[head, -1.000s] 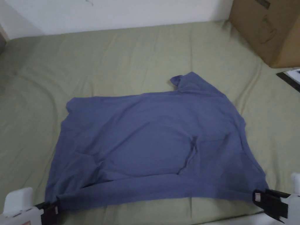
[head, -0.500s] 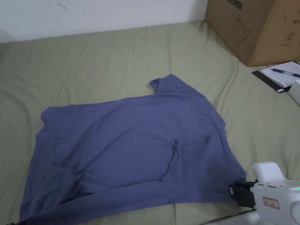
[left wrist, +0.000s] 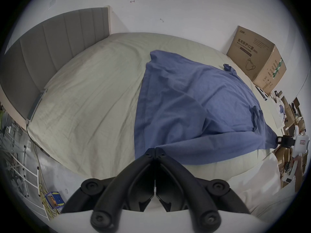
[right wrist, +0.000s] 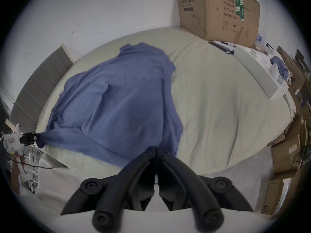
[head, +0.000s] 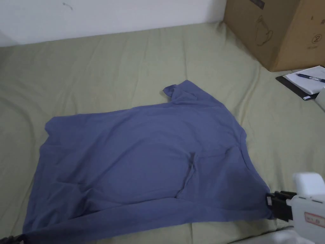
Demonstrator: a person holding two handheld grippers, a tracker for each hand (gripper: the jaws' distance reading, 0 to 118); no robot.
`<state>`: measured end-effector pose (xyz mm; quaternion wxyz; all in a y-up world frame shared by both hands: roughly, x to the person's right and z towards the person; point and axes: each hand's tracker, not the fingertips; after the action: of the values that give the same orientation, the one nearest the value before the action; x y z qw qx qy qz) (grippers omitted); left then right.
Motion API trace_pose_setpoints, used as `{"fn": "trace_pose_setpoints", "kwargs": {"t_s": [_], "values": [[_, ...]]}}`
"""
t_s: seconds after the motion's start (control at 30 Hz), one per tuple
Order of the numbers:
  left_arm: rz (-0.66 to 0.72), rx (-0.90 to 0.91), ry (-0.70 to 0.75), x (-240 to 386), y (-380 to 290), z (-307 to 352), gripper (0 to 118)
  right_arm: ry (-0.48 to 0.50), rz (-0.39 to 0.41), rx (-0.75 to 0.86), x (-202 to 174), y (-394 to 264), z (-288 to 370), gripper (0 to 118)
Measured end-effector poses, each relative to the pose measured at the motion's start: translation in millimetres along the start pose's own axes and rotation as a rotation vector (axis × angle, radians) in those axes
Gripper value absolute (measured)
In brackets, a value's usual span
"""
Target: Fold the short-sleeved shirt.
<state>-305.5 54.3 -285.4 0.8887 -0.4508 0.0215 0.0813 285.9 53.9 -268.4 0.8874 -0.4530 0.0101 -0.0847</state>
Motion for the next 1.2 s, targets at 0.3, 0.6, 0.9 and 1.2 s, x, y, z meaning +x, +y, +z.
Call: {"fn": "trace_pose_setpoints", "kwargs": {"t_s": [0.3, 0.6, 0.9, 1.2], "values": [[-0.099, 0.036, 0.009, 2, 93, -44, 0, 0.017, -0.054, 0.087, 11, 84, -30, 2], [-0.203, -0.097, 0.022, 15, 140, -135, 0, -0.033, -0.087, -0.023, 13, 117, -120, 2], [-0.072, 0.049, 0.007, -5, 128, -69, 108, -0.08, -0.013, 0.027, 8, 102, -87, 87], [0.144, 0.045, -0.087, -20, 24, -7, 11, 0.063, -0.229, 0.104, -3, 37, -19, 3]]}}
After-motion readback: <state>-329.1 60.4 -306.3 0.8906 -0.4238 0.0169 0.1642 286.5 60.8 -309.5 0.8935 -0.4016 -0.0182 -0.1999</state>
